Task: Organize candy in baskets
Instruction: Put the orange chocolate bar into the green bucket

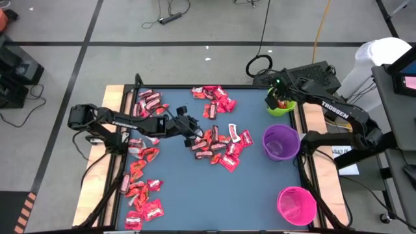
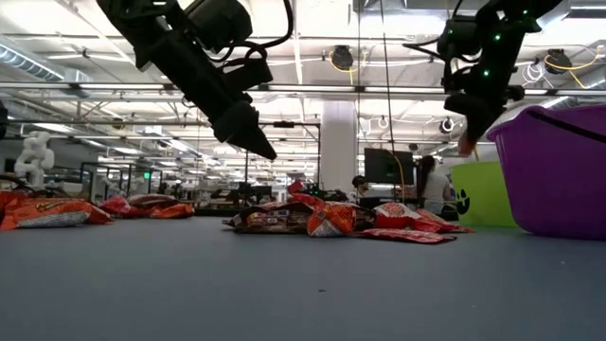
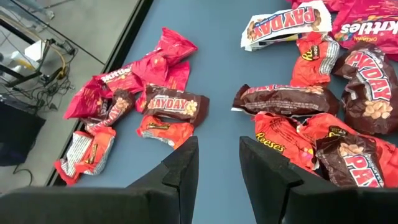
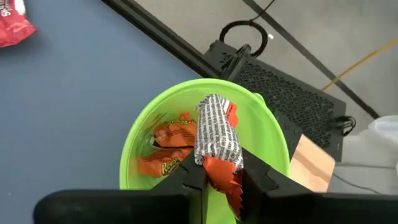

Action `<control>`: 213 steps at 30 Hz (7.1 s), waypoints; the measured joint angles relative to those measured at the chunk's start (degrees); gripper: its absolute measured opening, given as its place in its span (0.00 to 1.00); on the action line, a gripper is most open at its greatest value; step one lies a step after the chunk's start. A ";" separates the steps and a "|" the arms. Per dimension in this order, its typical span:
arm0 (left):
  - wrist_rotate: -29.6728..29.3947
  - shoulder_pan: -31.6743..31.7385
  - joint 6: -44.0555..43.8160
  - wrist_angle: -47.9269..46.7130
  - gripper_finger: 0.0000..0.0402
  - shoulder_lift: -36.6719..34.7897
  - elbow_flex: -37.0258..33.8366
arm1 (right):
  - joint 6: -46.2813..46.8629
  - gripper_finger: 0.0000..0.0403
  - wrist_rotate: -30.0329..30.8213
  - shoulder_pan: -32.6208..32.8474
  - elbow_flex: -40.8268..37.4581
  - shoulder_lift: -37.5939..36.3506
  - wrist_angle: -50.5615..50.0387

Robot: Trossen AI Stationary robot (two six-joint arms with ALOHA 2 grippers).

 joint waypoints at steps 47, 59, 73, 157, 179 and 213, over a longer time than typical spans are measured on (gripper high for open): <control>16.80 30.50 5.63 -6.48 0.54 12.67 13.71 | -3.54 0.47 -4.10 7.40 5.83 -6.06 4.43; 22.83 33.34 9.89 -12.71 0.54 24.45 23.91 | -4.68 0.47 -4.12 7.40 5.84 -6.06 4.36; 22.81 36.39 11.13 -12.34 0.52 29.02 25.62 | -5.04 0.47 -4.15 7.40 5.84 -6.06 4.34; 22.74 4.46 7.46 5.15 0.16 -3.96 8.33 | -33.88 0.47 -25.04 37.08 -5.20 14.62 63.57; 21.78 4.47 6.01 5.69 0.29 -3.95 8.40 | -35.06 0.04 -22.24 37.07 -5.18 14.24 63.29; 12.06 5.20 5.93 -4.98 0.44 -3.85 8.44 | -12.26 0.04 10.66 14.49 -4.31 -6.74 10.62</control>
